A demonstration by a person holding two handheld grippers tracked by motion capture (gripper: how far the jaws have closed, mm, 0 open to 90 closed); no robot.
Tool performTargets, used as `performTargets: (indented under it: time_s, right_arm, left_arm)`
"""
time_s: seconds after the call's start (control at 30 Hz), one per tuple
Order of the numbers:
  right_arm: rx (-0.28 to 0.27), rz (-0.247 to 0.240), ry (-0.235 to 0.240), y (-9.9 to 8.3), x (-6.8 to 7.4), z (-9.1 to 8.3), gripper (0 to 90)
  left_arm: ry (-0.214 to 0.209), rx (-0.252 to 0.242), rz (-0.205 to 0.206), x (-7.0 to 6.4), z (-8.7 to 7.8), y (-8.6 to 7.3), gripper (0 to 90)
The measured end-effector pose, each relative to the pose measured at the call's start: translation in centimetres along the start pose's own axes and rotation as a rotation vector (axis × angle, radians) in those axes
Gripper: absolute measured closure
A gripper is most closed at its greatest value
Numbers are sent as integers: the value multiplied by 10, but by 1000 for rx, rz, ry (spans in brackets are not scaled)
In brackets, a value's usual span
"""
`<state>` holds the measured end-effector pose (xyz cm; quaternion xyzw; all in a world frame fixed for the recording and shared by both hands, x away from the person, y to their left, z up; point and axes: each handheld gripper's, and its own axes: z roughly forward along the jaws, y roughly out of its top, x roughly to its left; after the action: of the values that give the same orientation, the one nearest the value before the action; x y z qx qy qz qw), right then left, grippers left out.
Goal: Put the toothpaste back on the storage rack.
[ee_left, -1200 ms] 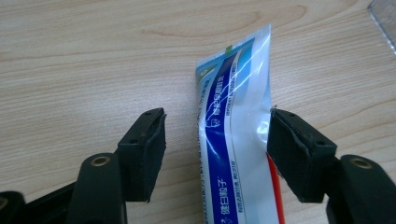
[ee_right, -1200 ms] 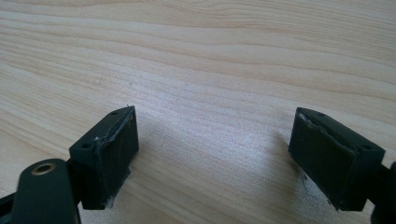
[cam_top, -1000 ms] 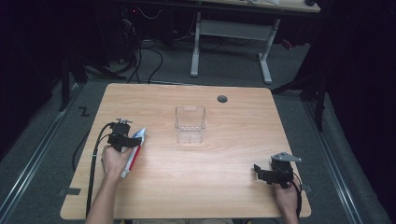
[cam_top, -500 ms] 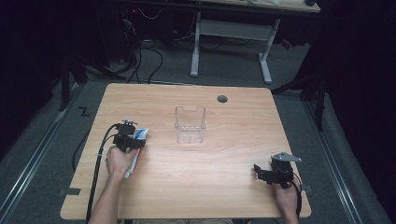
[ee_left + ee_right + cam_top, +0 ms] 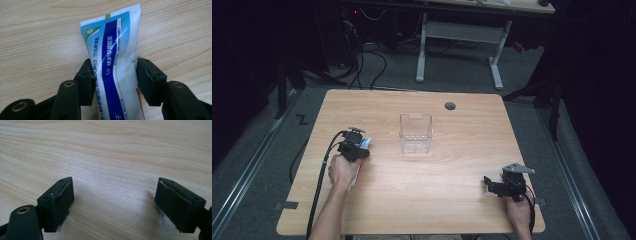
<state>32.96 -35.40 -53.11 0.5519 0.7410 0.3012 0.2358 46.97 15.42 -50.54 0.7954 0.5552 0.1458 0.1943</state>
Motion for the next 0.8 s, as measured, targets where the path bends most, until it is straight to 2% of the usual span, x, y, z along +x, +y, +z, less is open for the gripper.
performTargets:
  time_s: [0.23,0.4,0.6,0.8]
  right_arm:
    - [-1,1,-1,0,0,0,157]
    - [0,1,0,0,0,0,157]
    - [-1,1,0,0,0,0,157]
    - [-1,1,0,0,0,0,157]
  left_arm:
    - [-17,23,3,-3,0,3,604]
    - [-30,36,-6,-2,-1,5,626]
    - [-53,29,-17,0,-5,5,698]
    - [-66,13,-18,1,-10,5,715]
